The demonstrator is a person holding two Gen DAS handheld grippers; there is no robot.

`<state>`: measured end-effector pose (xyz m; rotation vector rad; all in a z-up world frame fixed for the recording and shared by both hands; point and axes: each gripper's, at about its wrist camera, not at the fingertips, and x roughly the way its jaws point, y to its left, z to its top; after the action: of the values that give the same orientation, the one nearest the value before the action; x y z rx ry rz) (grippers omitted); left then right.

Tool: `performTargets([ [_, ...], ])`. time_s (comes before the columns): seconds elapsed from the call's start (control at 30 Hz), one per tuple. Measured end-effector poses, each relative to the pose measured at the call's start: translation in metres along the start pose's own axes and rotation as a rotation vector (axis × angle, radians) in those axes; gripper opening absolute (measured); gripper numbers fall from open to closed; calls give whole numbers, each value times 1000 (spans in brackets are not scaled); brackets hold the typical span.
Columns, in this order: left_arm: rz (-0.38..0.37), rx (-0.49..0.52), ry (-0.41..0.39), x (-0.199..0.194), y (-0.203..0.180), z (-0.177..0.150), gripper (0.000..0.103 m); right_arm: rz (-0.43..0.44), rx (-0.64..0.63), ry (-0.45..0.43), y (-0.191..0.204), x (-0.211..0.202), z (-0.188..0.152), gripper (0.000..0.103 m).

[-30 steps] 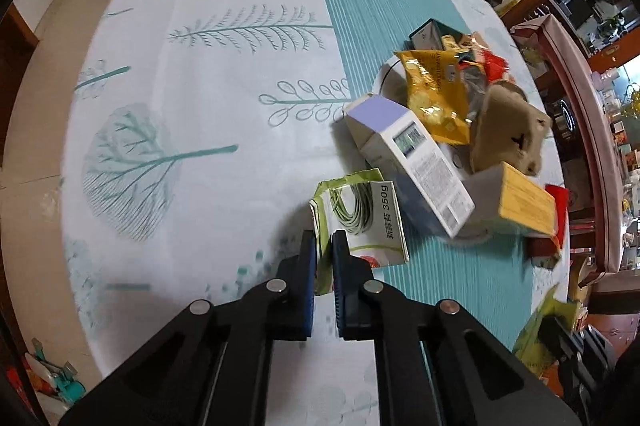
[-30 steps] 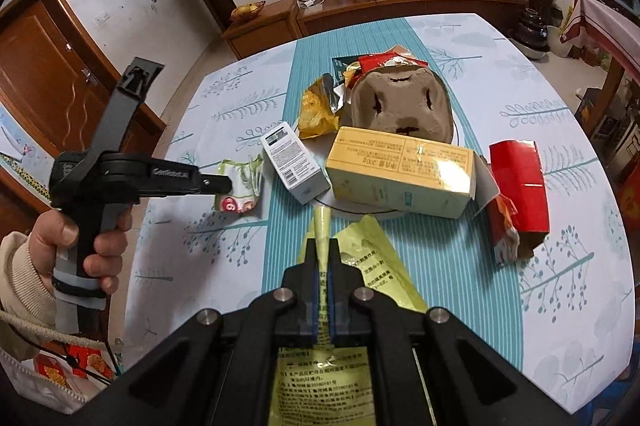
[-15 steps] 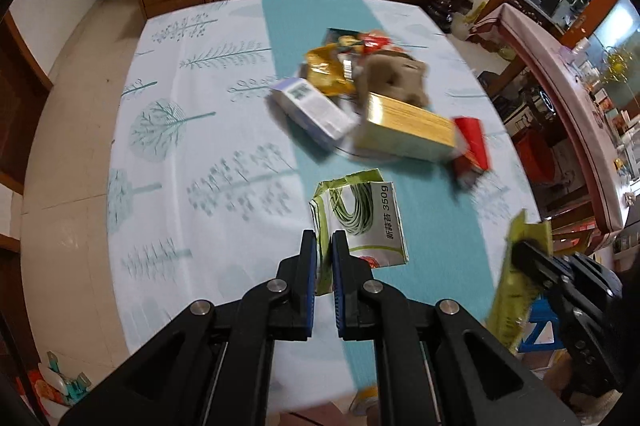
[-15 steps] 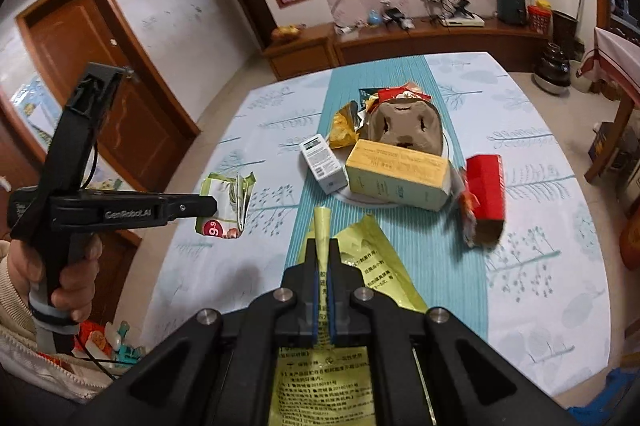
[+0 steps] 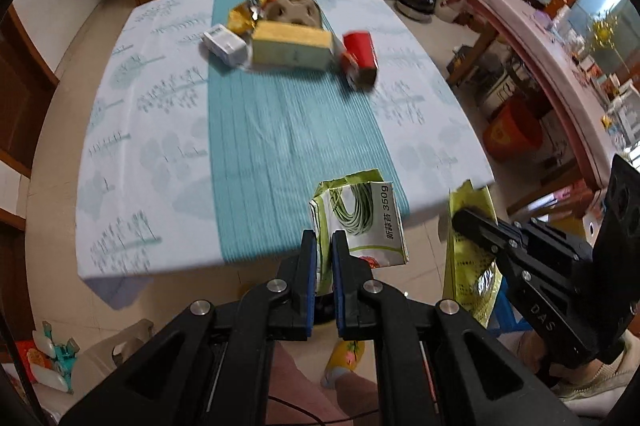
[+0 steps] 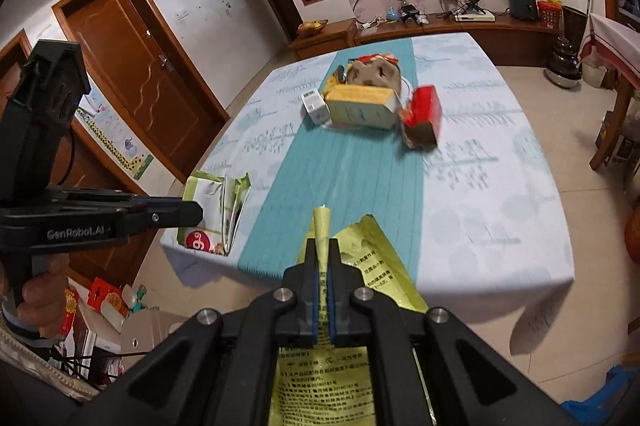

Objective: Collect trash
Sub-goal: 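Lift both packets off the table and carry them over the black bin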

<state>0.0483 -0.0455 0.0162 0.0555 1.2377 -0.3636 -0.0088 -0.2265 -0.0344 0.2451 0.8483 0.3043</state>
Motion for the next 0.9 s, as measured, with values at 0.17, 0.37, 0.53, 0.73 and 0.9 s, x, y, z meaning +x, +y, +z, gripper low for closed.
performTargets([
  [0.17,20,31,63,19,-14,-25,5,-2,27,25,-10,-3,-29,2],
  [0.37,19,68,169,73,-14,-59,5,-57,70,70,-18,19,-73,2],
  [0.53,17,71,236,137,-9,-91,5,-141,129,113,-34,66,-125,2],
  [0.73,48,88,268,223,-4,-128,6,-227,144,129,-52,128,-174,3],
  [0.9,39,60,277,293,5,-148,6,-254,162,125,-69,178,-204,3],
])
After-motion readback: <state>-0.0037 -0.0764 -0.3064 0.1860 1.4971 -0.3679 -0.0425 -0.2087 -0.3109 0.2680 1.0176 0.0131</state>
